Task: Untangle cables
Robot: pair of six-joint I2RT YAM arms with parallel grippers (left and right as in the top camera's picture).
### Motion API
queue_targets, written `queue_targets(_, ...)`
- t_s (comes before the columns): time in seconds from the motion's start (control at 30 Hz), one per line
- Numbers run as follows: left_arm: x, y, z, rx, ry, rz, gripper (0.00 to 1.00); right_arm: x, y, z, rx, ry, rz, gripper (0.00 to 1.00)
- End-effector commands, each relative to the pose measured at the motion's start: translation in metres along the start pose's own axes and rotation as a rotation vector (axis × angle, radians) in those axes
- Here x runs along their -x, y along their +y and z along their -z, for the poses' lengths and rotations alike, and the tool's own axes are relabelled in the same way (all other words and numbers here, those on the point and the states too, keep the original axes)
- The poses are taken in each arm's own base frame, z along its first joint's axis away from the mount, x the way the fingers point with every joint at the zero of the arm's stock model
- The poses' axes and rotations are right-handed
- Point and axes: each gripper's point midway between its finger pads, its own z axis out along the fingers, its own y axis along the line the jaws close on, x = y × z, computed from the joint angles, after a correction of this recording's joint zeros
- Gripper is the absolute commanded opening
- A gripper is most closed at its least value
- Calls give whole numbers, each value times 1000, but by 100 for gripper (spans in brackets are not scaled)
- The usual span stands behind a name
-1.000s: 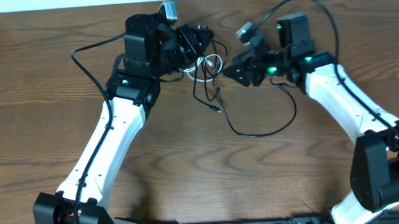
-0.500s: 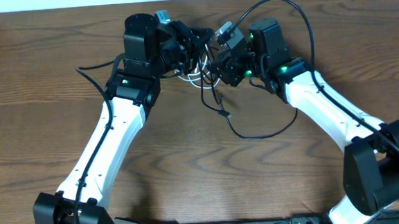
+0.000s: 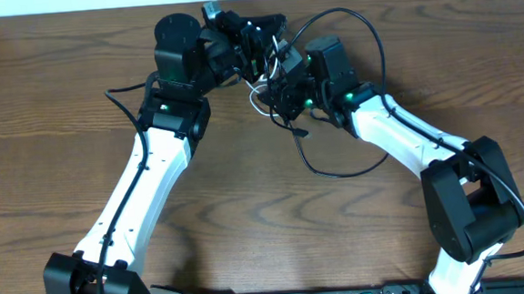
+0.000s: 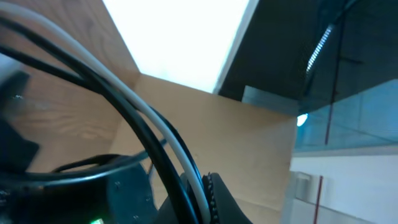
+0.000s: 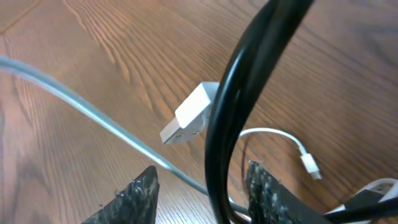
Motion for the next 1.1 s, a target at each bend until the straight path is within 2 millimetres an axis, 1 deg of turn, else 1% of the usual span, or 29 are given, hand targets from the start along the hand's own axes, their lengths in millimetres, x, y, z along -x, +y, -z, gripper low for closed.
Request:
queue_targets(0.0, -4, -16, 1, -35, 18, 17, 7, 3, 4, -8, 11, -9, -19, 35)
queue_targets(0.07, -4, -16, 1, -34, 18, 17, 7, 3, 2, -7, 2, -12, -22, 23)
queue_targets(0.13, -3, -16, 2, -34, 15, -23, 8, 5, -2, -5, -6, -16, -29, 6)
queue_targets(0.17, -1, -16, 2, -36, 10, -69, 7, 6, -5, -2, -11, -18, -41, 1)
queue_targets(0.2, 3, -16, 4, -33, -1, -144, 7, 7, -7, 0, -11, -20, -54, 1)
queue_targets(0.27, 14, -10, 8, -4, -30, -237, 8, 11, -10, 10, -10, -26, -88, 1)
queue_targets(0.33, 29, 2, 15, 48, -63, -286, 8, 17, -10, 24, 4, -33, -104, 1)
queue_targets(0.37, 39, 9, 19, 84, -92, -301, 7, 21, -10, 34, 11, -39, -110, 1)
queue_targets(0.4, 50, 16, 24, 118, -129, -313, 7, 26, -8, 45, 23, -47, -115, 1)
queue_targets(0.47, 78, 36, 37, 218, -237, -337, 7, 37, -4, 68, 50, -70, -121, 1)
queue_targets(0.53, 99, 55, 52, 323, -329, -352, 7, 52, 4, 94, 97, -110, -112, 1)
queue_targets(0.6, 117, 78, 69, 447, -417, -354, 8, 69, 15, 122, 155, -163, -92, 1)
queue_targets(0.67, 128, 96, 85, 555, -477, -378, 8, 85, 23, 151, 188, -220, -75, 1)
queue_targets(0.73, 130, 108, 93, 626, -487, -397, 8, 99, 25, 177, 189, -277, -71, 1)
queue_targets(0.8, 128, 117, 97, 673, -461, -422, 7, 110, 24, 200, 175, -325, -77, 1)
queue_targets(0.93, 119, 133, 103, 760, -392, -474, 8, 126, 18, 237, 140, -408, -84, 1)
queue_targets(1.0, 113, 138, 103, 779, -338, -512, 7, 129, 13, 247, 120, -428, -90, 1)
queue_targets(1.07, 108, 141, 101, 792, -299, -547, 7, 129, 2, 253, 94, -440, -114, 1)
